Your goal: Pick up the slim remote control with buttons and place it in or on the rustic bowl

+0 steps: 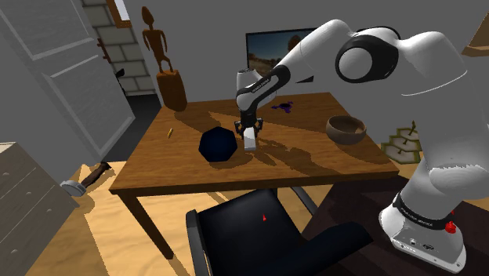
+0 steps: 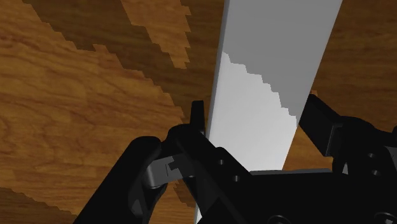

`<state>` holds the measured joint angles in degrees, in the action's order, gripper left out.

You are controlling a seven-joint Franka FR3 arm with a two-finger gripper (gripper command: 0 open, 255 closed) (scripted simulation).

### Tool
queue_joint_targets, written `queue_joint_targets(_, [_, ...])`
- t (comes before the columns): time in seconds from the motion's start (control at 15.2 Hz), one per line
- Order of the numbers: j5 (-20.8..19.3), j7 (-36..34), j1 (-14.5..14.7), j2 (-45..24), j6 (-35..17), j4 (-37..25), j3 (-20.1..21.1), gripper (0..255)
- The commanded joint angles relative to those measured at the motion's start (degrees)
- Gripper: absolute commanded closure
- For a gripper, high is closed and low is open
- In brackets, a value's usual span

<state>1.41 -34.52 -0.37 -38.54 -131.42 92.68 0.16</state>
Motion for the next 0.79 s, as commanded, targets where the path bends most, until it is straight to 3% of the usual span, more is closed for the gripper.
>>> queue_joint_targets(0.0, [0.0, 0.0, 0.0, 0.0, 0.0, 0.0, 0.0, 255])
queue_joint_targets(0.73, [-0.1, -0.1, 0.0, 4.5, 5.3, -0.8, 0.0, 255])
